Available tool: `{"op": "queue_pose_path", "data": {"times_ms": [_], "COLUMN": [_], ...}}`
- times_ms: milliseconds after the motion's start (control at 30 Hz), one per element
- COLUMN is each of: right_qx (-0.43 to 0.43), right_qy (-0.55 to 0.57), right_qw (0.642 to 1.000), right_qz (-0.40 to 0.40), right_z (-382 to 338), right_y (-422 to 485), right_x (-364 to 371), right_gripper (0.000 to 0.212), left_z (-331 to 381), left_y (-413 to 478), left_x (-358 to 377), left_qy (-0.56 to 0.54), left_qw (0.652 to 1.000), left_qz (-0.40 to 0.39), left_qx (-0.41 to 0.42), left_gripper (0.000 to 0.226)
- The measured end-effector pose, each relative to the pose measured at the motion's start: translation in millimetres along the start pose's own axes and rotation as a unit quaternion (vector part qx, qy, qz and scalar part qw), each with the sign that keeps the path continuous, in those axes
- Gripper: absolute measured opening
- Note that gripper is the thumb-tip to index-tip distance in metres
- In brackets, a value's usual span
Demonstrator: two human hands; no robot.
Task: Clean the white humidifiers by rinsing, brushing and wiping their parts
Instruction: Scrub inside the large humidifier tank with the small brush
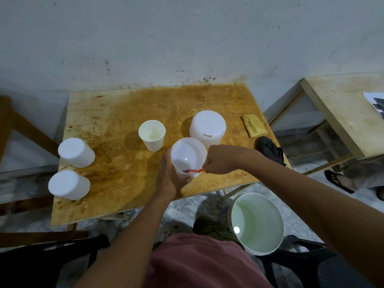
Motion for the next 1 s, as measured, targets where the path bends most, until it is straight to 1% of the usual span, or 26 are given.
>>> {"op": "queue_pose_path", "data": {"times_ms": [67, 100, 133, 200, 267, 300, 367, 433, 500, 567, 600, 633, 700, 733, 767, 833, 867, 933, 967, 1000], "right_qx": [-0.006, -0.003, 0.008, 0.048, 0.059, 0.047, 0.029, 0.032, 0.047, 0.066, 0.072, 0.079, 0.096, 0.107, 0.113, 0.117, 0.120, 0.130, 0.130, 0.128], "right_qy": [0.053, 0.045, 0.015, -0.043, -0.044, -0.021, 0.048, 0.130, 0.206, 0.302, 0.363, 0.431, 0.564, 0.598, 0.600, 0.578, 0.592, 0.654, 0.676, 0.682], "right_qw": [0.999, 0.999, 1.000, 0.997, 0.997, 0.999, 0.998, 0.991, 0.977, 0.950, 0.927, 0.896, 0.819, 0.794, 0.792, 0.807, 0.797, 0.745, 0.725, 0.720], "right_qz": [0.006, 0.011, 0.018, 0.044, 0.033, 0.012, -0.015, -0.012, 0.016, 0.047, 0.059, 0.066, 0.049, 0.035, 0.023, 0.007, 0.011, 0.026, 0.025, 0.014], "right_z": [1.2, 3.6, 7.4, 15.2, 18.9, 17.2, 10.3, 1.8, -5.4, -11.3, -14.1, -16.9, -22.0, -24.2, -26.0, -27.4, -25.2, -18.9, -19.0, -22.6], "right_y": [-0.9, -2.3, -2.7, -4.2, -3.6, -2.8, 1.1, 5.1, 10.6, 13.8, 14.2, 14.2, 13.8, 12.5, 11.2, 8.4, 8.1, 10.0, 10.2, 9.3], "right_x": [2.7, 3.6, 4.6, 2.4, -1.6, -3.2, -3.4, 3.1, 16.7, 30.6, 35.3, 37.8, 40.6, 41.6, 42.6, 41.5, 38.7, 30.6, 27.7, 26.9], "right_gripper": [0.032, 0.031, 0.030, 0.023, 0.015, 0.016, 0.026, 0.030, 0.030, 0.030, 0.027, 0.023, 0.013, 0.011, 0.010, 0.008, 0.007, 0.013, 0.014, 0.015], "left_z": [0.8, 0.2, -0.5, -2.0, -2.9, -3.2, -1.6, -4.3, -5.3, -4.5, -5.0, -5.1, -5.0, -5.2, -5.7, -6.5, -6.4, -8.3, -8.6, -9.5], "left_y": [-0.5, -0.8, -1.4, -2.2, -1.1, -0.2, 1.6, 4.0, 2.9, 1.2, 1.1, 1.4, 1.3, 1.4, 0.7, 0.1, 0.4, 2.8, 3.8, 4.3], "left_x": [-0.1, -0.3, -0.3, -0.2, 0.2, 0.7, -0.8, 0.7, 2.8, 3.2, 3.5, 3.3, 1.4, 1.6, 1.9, 2.5, 2.5, 2.1, 1.5, 1.4], "left_qy": [-0.001, -0.001, -0.002, 0.000, 0.002, 0.004, 0.009, 0.006, 0.013, 0.016, 0.022, 0.029, 0.026, 0.021, 0.022, 0.023, 0.018, 0.009, 0.006, 0.003], "left_qw": [1.000, 1.000, 1.000, 1.000, 1.000, 1.000, 1.000, 1.000, 1.000, 1.000, 0.999, 0.999, 0.999, 0.999, 0.999, 0.999, 0.999, 0.999, 0.999, 0.999], "left_qz": [0.000, -0.001, -0.002, -0.006, -0.009, -0.010, -0.009, -0.009, -0.014, -0.008, -0.004, -0.004, -0.007, -0.007, -0.006, -0.005, -0.007, -0.012, -0.014, -0.015], "left_qx": [-0.008, -0.001, 0.009, 0.021, 0.016, 0.011, 0.003, 0.011, 0.016, 0.023, 0.032, 0.039, 0.040, 0.043, 0.047, 0.049, 0.044, 0.039, 0.040, 0.044], "left_gripper": [0.112, 0.113, 0.114, 0.116, 0.117, 0.117, 0.116, 0.116, 0.115, 0.114, 0.113, 0.113, 0.114, 0.115, 0.115, 0.115, 0.116, 0.117, 0.117, 0.116]}}
Point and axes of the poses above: each hand's wrist, its own y-axis towards the middle knuckle, its own x-axis out of the palm, z = x × y, the point moved 2 cm from there along y, towards the middle knuckle, and after that the axes turned 4 degrees about x, right-handed, at the moved point
